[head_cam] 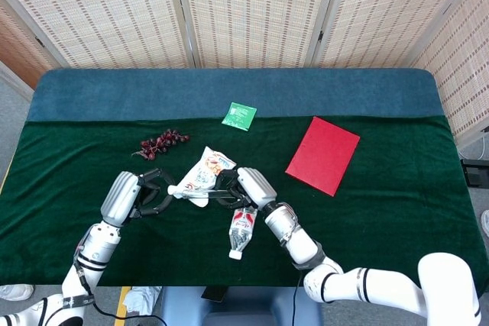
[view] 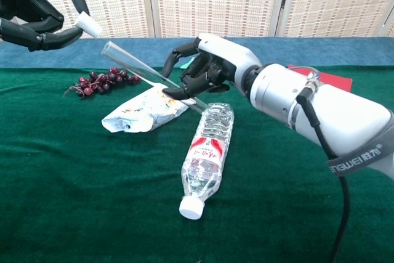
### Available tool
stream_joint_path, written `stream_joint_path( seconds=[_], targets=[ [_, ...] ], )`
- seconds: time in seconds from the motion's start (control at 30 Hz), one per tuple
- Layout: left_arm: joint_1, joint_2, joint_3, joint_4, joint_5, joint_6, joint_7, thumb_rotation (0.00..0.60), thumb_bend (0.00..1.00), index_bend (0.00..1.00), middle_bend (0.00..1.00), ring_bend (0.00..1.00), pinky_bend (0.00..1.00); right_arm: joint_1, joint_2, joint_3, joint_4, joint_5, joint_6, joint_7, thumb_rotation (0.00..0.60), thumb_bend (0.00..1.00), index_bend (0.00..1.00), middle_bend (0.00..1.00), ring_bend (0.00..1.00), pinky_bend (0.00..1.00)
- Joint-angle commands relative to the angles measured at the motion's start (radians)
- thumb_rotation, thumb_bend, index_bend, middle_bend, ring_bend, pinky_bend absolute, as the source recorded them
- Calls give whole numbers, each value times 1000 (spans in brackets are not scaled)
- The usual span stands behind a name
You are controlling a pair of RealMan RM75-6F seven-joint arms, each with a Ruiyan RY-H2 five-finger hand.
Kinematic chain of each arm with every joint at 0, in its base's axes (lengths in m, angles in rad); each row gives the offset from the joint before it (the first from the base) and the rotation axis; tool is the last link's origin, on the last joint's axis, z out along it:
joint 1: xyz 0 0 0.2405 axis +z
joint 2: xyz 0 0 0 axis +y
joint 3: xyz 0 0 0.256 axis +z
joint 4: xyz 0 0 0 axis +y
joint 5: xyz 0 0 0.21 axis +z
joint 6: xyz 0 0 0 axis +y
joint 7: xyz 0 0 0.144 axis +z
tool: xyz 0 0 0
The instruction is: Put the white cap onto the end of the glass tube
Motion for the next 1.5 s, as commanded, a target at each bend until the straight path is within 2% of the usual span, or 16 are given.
stream_joint_path(
  seconds=[0.03,0.97,1.5],
  targets=[
    [-1,-1,1,-4,2,2,3,600,514,599,1000,897,804,-2,4,2,-5,2,3,1,600,738,765,968,1000,1000],
    [-6,-9,4,-27,2,22,12,600,514,601,1000,897,804,6,-8,16,-27,-22,38,44,600,738,765,968,1000,1000],
    [-16,-18,4,-22,-2,15,30,600,515,616,1000,897,805,30,-38,31,-34,7,42,9,600,747,765,968,1000,1000]
  ],
)
